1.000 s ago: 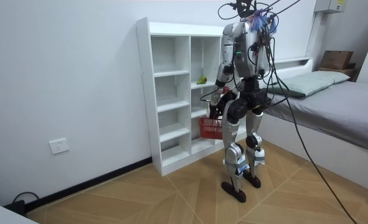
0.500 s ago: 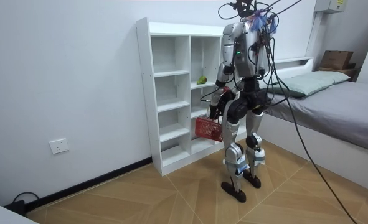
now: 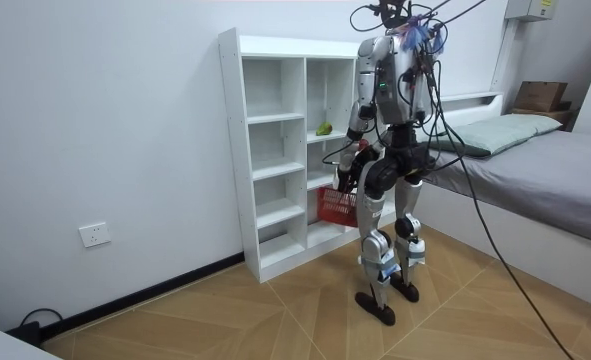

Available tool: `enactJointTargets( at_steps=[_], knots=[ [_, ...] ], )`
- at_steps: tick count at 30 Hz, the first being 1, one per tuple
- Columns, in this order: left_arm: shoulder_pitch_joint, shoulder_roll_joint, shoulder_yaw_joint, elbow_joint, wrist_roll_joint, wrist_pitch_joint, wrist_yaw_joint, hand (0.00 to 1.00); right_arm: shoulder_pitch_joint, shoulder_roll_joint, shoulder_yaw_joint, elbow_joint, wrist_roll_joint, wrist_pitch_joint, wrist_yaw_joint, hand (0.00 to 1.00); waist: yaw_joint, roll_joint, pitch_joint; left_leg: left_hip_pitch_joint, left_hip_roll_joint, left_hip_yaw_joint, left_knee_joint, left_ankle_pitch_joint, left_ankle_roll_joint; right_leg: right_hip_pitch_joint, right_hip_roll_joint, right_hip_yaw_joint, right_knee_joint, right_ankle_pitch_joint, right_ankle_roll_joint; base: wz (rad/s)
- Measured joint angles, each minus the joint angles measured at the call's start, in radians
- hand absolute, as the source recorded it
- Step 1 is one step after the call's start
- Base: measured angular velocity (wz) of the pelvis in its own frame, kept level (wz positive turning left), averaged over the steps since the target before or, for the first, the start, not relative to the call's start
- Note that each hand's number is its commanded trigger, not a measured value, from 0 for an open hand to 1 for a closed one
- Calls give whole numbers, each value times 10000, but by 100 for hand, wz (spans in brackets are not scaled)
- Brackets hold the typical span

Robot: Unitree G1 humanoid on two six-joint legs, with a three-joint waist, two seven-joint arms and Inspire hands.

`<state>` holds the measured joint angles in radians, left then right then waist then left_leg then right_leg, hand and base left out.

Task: Collect fruits from the closet

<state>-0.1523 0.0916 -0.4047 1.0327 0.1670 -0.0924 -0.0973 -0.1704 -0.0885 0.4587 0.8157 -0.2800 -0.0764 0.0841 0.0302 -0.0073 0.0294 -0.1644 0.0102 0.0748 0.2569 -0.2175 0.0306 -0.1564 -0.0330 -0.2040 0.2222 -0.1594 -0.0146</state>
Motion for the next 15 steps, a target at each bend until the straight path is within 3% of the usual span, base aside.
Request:
enactJointTargets(
  at_steps=[8,15],
  knots=[
    [-8,105,387,-16,-293,0,0,100,-3,-186,-1,-159,-16,-7,-1,0,27,0,-5,213,-5,-13,-1,0,0,228,5,2,-6,-4,6,0],
    [186,154,871,3,-941,1,7,100,442,-420,-37,-1646,-63,-7,-202,0,38,8,-24,485,-13,-53,-25,0,0,519,12,-121,-20,-5,7,2]
  ],
)
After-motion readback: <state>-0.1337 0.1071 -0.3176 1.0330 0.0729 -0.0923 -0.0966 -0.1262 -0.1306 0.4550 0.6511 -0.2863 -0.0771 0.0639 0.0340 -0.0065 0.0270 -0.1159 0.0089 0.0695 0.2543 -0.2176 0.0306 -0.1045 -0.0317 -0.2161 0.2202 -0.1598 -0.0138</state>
